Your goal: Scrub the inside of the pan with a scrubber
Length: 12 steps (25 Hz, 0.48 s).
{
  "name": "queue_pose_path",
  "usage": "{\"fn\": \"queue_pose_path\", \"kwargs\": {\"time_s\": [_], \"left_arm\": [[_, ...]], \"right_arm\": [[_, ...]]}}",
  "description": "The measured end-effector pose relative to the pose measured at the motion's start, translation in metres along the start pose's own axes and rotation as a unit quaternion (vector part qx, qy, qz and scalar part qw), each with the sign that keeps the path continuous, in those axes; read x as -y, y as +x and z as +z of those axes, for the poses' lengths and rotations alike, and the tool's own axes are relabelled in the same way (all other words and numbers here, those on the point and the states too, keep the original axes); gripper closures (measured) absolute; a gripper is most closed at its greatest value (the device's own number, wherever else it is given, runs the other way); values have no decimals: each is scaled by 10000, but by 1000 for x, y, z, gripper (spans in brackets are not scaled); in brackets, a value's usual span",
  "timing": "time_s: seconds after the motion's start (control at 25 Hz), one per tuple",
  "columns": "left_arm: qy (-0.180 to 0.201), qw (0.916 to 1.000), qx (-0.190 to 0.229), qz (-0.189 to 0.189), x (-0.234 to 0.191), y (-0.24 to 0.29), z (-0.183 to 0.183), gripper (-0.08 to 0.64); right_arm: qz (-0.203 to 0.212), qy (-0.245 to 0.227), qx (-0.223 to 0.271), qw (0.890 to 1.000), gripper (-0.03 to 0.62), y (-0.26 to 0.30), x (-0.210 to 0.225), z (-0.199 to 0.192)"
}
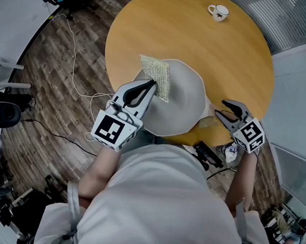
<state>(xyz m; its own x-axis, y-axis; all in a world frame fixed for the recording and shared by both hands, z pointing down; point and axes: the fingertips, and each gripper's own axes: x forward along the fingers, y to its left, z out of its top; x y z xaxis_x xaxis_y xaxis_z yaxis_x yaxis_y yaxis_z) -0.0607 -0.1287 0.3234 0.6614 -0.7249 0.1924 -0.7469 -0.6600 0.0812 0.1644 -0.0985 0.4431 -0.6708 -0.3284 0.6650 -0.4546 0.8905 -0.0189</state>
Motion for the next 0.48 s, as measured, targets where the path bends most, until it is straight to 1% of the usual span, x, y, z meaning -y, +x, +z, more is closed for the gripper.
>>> {"fn": "queue_pose_path", "kwargs": {"time_s": [0.16,0.32,0.48], "left_arm": [[-34,10000,-40,-66,4,-1,-2,543],[-42,10000,-58,-58,6,-4,-2,543],[-52,10000,-58,-38,6,-5,-2,543]], "right_arm": [[261,-469,-536,9971,412,7,-6,-13],[517,-744,-902,9918,391,11,-12,-21],[715,-1038,-1269,9839,374,14,-16,-30]]}}
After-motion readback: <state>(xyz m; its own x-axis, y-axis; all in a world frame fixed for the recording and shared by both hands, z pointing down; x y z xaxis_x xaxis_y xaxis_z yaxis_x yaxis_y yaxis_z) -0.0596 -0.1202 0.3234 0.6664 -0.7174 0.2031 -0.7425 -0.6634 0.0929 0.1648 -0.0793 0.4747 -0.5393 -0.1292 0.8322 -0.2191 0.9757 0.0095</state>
